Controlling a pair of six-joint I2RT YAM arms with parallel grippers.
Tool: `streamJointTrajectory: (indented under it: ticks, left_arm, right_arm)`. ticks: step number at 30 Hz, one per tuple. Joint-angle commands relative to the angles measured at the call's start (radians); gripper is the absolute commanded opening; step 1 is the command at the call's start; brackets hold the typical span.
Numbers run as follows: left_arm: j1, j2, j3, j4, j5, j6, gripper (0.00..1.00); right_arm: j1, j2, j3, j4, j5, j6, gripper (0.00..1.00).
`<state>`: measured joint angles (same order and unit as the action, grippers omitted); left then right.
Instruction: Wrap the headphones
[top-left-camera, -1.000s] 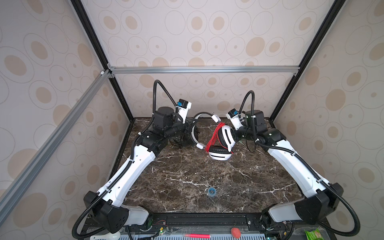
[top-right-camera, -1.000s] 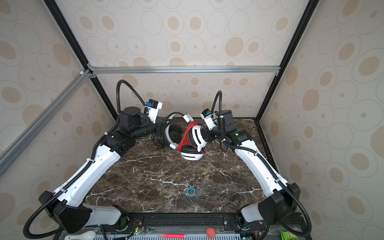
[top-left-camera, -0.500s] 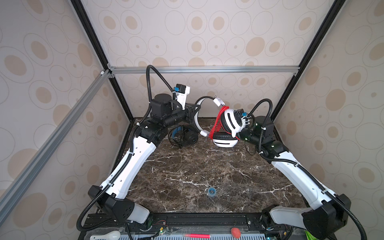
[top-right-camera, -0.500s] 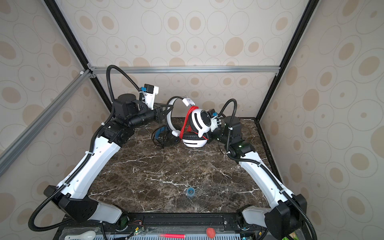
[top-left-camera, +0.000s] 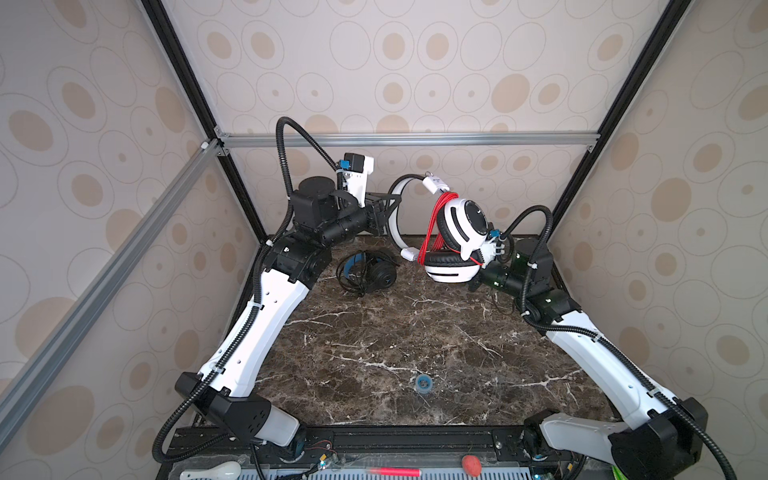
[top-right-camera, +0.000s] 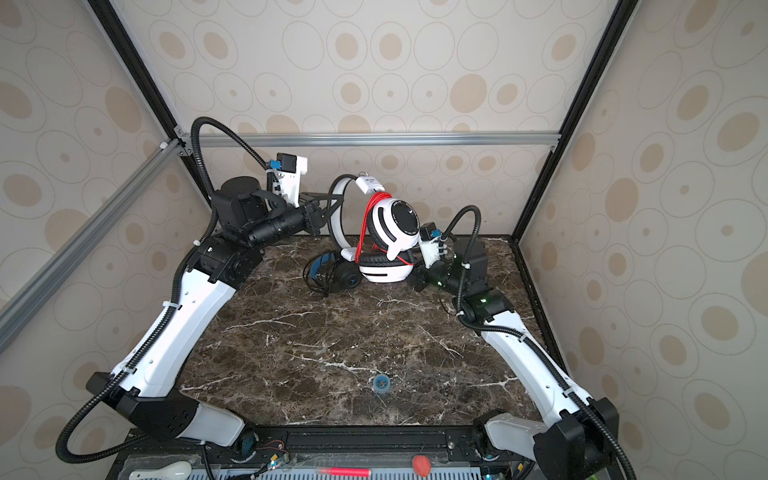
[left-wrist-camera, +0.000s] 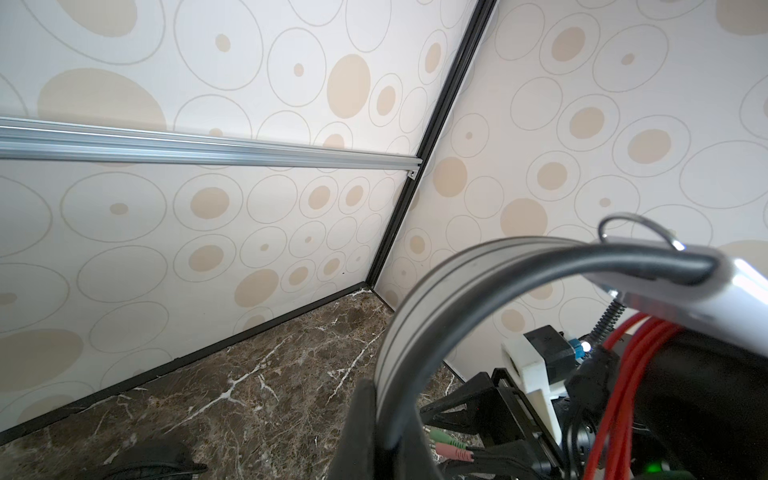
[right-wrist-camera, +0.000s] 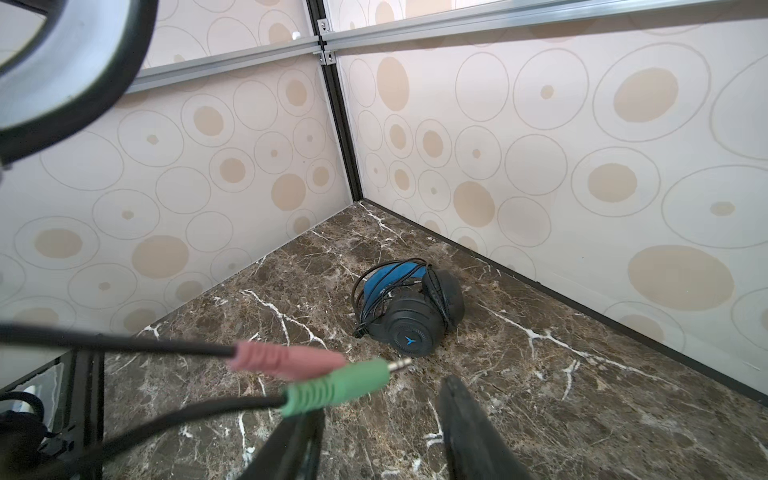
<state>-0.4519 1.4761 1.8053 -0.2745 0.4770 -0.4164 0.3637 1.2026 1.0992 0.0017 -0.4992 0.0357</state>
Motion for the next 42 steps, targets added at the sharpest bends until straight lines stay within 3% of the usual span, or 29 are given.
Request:
streamJointTrajectory:
  ticks: [1, 11, 30, 42]
  left_arm:
    - [0.01, -0.016, 0.06, 0.069, 0.017, -0.06, 0.0]
    - [0.018, -0.023, 0.053, 0.074, 0.019, -0.069, 0.0]
    - [0.024, -0.034, 0.023, 0.109, 0.045, -0.102, 0.0]
    - [0.024, -0.036, 0.014, 0.111, 0.04, -0.114, 0.0]
  right_arm:
    - [-0.007, -0.031, -0.003, -0.017, -0.041, -0.013, 0.52]
    - [-0.008, -0.092, 0.041, -0.189, -0.06, -0.13, 0.6]
    - [-0.008, 0.025, 0.139, 0.018, -0.081, -0.053, 0.65]
    - [-0.006, 0.071, 0.177, 0.066, -0.155, -0.023, 0.57]
